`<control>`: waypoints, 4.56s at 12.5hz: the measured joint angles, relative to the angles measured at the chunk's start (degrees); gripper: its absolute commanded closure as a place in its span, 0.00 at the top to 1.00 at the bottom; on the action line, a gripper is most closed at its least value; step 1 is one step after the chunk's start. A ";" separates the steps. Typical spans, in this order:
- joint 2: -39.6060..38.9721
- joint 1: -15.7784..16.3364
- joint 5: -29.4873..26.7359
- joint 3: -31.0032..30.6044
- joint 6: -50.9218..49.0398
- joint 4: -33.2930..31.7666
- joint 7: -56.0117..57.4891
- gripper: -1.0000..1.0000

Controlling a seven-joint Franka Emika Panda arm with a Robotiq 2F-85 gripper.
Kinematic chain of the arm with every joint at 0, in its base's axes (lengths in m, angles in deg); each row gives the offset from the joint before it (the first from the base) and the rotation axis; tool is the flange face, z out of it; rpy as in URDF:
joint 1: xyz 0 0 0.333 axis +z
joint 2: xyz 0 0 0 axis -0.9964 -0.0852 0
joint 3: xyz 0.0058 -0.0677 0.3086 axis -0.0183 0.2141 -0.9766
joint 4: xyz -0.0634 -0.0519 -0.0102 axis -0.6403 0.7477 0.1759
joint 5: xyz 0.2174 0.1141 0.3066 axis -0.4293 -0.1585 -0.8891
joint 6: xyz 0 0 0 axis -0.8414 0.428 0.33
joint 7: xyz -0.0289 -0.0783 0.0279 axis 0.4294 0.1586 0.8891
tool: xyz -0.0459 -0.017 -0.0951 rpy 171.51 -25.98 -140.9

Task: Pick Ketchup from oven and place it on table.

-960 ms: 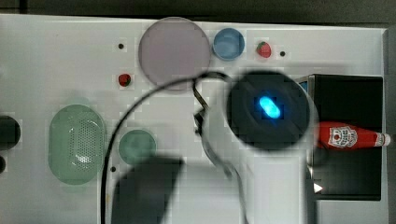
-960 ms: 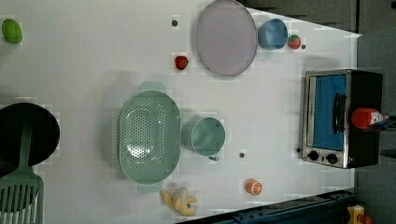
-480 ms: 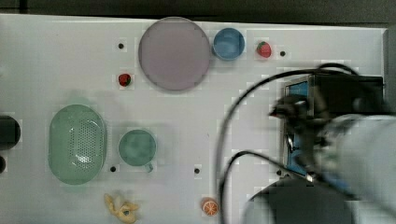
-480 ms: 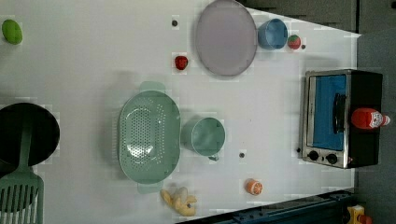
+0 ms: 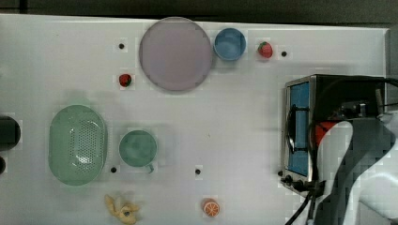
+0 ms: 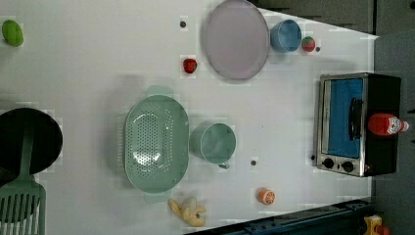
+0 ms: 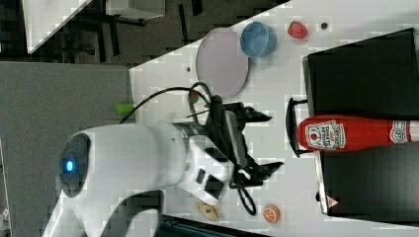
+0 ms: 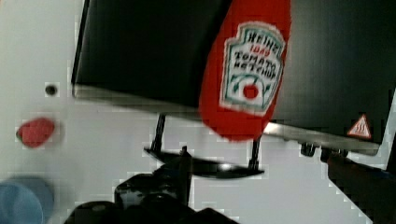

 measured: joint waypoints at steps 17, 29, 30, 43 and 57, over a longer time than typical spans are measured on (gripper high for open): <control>-15.00 -2.89 -14.30 5.82 11.34 0.11 -0.30 0.61; 1.34 4.19 -6.85 -9.74 -12.80 16.11 -0.05 0.61; 1.09 6.93 -6.59 -13.39 -13.89 14.83 -0.09 0.61; -10.52 7.95 -3.07 -24.43 24.10 -18.91 -0.29 0.61; -5.94 8.00 -2.85 -24.63 19.12 -9.18 -2.51 1.00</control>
